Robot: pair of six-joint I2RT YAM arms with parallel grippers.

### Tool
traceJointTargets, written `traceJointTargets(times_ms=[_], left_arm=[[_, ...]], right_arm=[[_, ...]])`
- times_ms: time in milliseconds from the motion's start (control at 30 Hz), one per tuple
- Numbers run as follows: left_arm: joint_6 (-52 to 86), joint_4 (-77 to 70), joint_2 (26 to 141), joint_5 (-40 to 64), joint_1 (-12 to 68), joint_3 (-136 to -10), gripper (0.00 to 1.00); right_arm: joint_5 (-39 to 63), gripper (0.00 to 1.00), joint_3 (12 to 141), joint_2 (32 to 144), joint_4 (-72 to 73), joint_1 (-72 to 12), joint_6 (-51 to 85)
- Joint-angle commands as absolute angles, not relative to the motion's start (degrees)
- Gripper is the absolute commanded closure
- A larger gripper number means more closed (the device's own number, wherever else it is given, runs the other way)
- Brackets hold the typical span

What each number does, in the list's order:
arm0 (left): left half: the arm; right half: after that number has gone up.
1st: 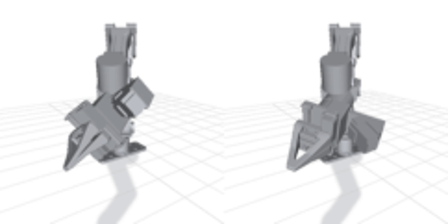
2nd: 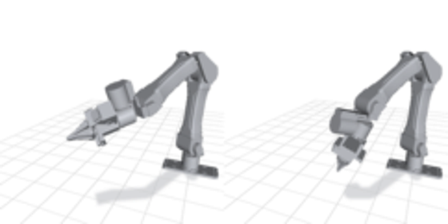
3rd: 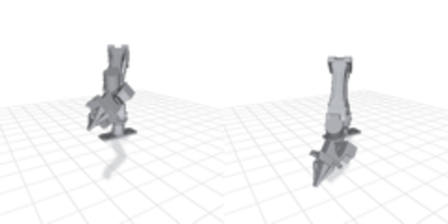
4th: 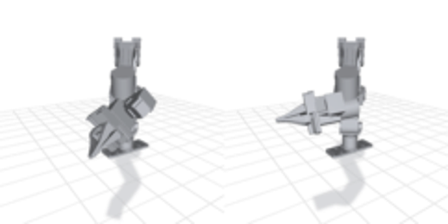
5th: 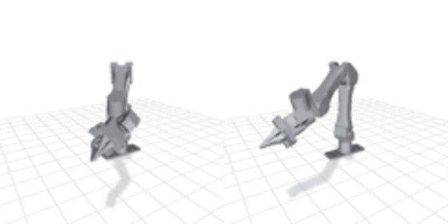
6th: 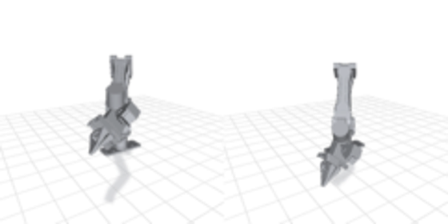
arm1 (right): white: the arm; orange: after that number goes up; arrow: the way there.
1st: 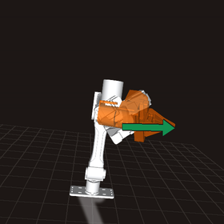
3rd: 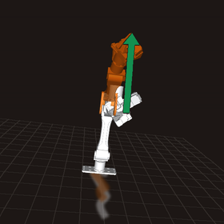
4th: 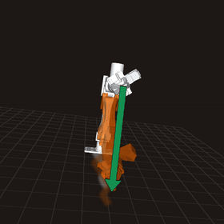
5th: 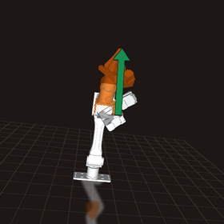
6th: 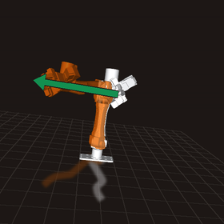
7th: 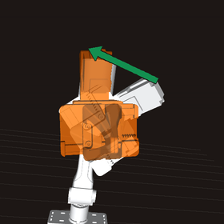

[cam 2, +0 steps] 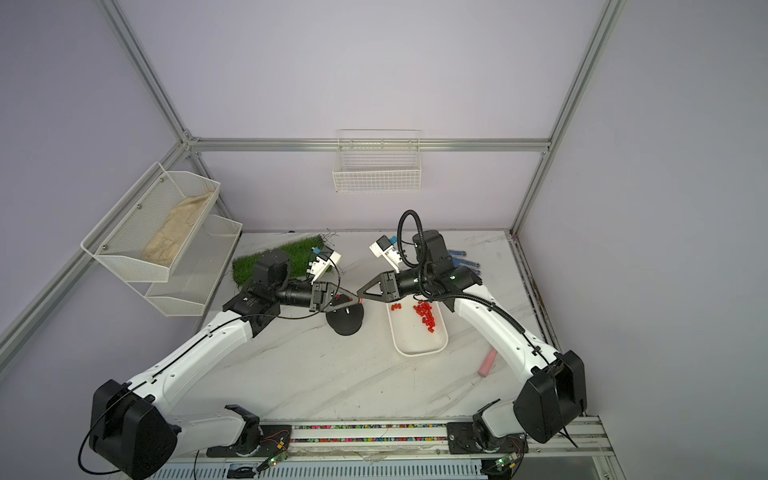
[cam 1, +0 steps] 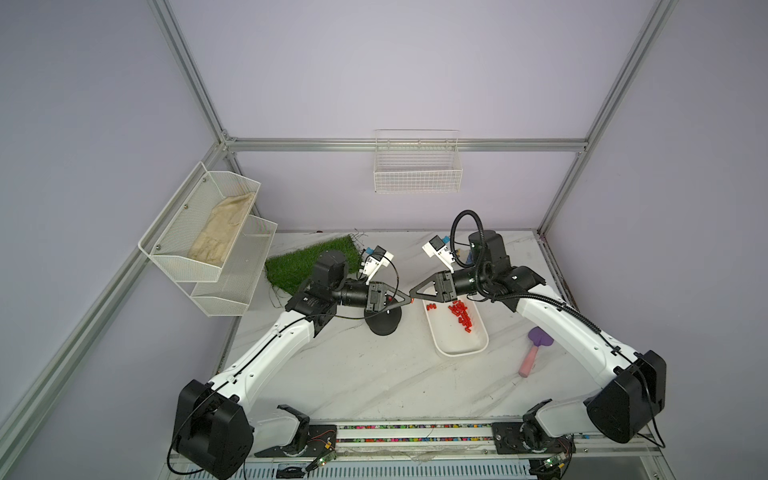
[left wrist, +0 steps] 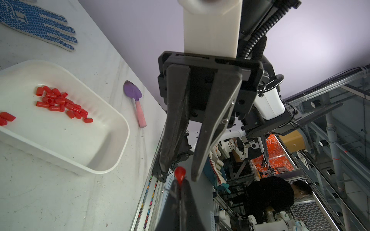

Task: Cover the protruding screws with screw protection sleeves
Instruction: Pick up the screw protection sleeve from the storage box.

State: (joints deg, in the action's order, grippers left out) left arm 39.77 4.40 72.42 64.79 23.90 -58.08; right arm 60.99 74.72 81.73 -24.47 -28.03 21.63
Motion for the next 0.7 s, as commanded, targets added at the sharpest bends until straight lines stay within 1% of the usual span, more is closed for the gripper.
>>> traceJointTargets(times_ms=[0,167,333,367,433,500,567,633,667], left_arm=[[38.4,3.3,71.5,66.0,23.8,-61.7,0.97],[38.1,3.6,71.5,65.8,23.7,-61.6,0.97],[37.9,3.8,71.6,65.5,23.6,-61.7,0.97],[37.8,4.1,71.6,65.3,23.6,-61.6,0.93],[37.3,4.7,71.6,64.8,23.4,-61.7,0.88],[37.2,5.0,71.3,64.3,23.1,-61.5,0.81],[37.2,5.1,70.8,63.8,22.6,-60.9,0.76],[37.5,5.0,69.8,63.1,21.7,-60.1,0.68],[37.8,4.7,69.4,63.0,21.3,-59.7,0.68]], right_arm=[[61.4,0.79,75.9,81.1,-23.8,-28.3,21.0],[61.8,0.84,76.0,81.1,-24.7,-28.3,20.3],[61.8,0.86,76.0,80.7,-24.8,-28.3,19.9],[61.4,0.86,76.0,80.7,-24.9,-28.3,19.9],[60.8,0.87,76.0,80.6,-24.8,-28.2,19.7],[59.9,0.87,76.0,80.5,-24.9,-28.2,19.7],[59.1,0.87,75.9,80.3,-24.7,-28.2,19.7],[58.5,0.88,75.9,80.2,-24.6,-28.2,19.8],[58.1,0.88,75.9,80.2,-24.6,-28.3,19.8]])
